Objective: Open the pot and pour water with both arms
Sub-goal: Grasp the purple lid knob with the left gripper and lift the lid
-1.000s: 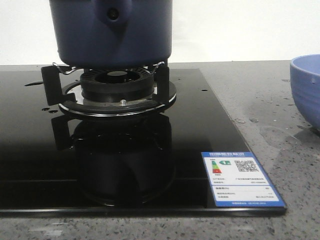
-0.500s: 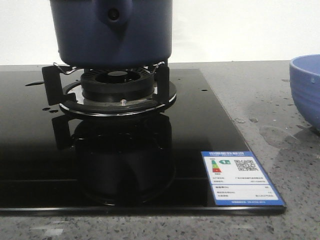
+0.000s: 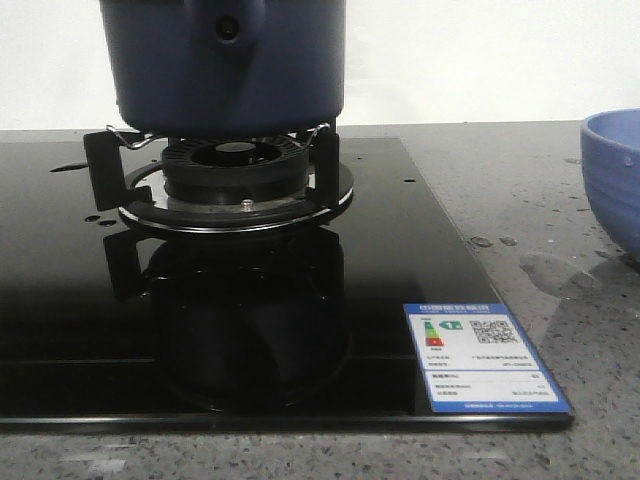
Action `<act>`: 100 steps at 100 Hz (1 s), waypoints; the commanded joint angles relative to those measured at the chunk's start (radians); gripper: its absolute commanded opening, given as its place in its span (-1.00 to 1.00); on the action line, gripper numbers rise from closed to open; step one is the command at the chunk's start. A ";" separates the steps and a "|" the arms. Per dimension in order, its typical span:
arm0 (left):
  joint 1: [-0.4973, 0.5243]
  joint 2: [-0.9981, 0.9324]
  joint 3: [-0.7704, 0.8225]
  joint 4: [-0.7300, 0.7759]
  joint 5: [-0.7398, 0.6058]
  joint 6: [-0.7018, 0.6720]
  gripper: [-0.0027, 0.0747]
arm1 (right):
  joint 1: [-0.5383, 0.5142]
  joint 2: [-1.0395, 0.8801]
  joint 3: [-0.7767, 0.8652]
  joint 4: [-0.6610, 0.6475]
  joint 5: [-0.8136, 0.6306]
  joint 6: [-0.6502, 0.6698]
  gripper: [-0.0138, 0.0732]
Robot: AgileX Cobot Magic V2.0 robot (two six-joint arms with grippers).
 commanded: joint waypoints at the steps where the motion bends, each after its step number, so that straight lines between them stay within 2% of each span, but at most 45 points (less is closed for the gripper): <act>1: 0.040 0.031 -0.049 -0.116 0.064 0.096 -0.92 | -0.005 0.011 -0.037 0.106 -0.072 -0.139 -0.84; 9: 0.091 0.061 -0.069 -0.114 0.099 0.132 -0.75 | -0.005 0.011 -0.037 0.106 -0.101 -0.200 -0.84; 18: 0.137 0.099 -0.096 -0.104 0.123 0.158 -0.31 | -0.005 0.011 -0.037 0.106 -0.128 -0.260 -0.76; 26: 0.157 0.138 -0.123 -0.102 0.124 0.178 0.12 | -0.005 0.011 -0.039 0.106 -0.151 -0.298 -0.50; 31: 0.159 0.167 -0.144 -0.099 0.124 0.211 0.26 | -0.005 0.011 -0.041 0.106 -0.169 -0.298 -0.26; 40: 0.159 0.225 -0.188 -0.097 0.125 0.303 0.29 | -0.005 0.011 -0.051 0.102 -0.195 -0.298 0.22; 45: 0.159 0.259 -0.213 -0.097 0.125 0.357 0.29 | -0.005 0.011 -0.058 0.098 -0.208 -0.298 0.40; 50: 0.159 0.297 -0.240 -0.101 0.127 0.411 0.29 | -0.005 0.011 -0.062 0.095 -0.224 -0.298 0.50; 68: 0.167 0.407 -0.326 -0.205 0.091 0.585 0.29 | -0.005 0.011 -0.062 0.081 -0.252 -0.298 0.49; 86: 0.195 0.500 -0.392 -0.231 0.060 0.590 0.34 | -0.005 0.011 -0.062 0.045 -0.248 -0.298 0.49; 100: 0.199 0.546 -0.407 -0.231 -0.002 0.590 0.56 | -0.005 0.011 -0.062 0.043 -0.242 -0.298 0.49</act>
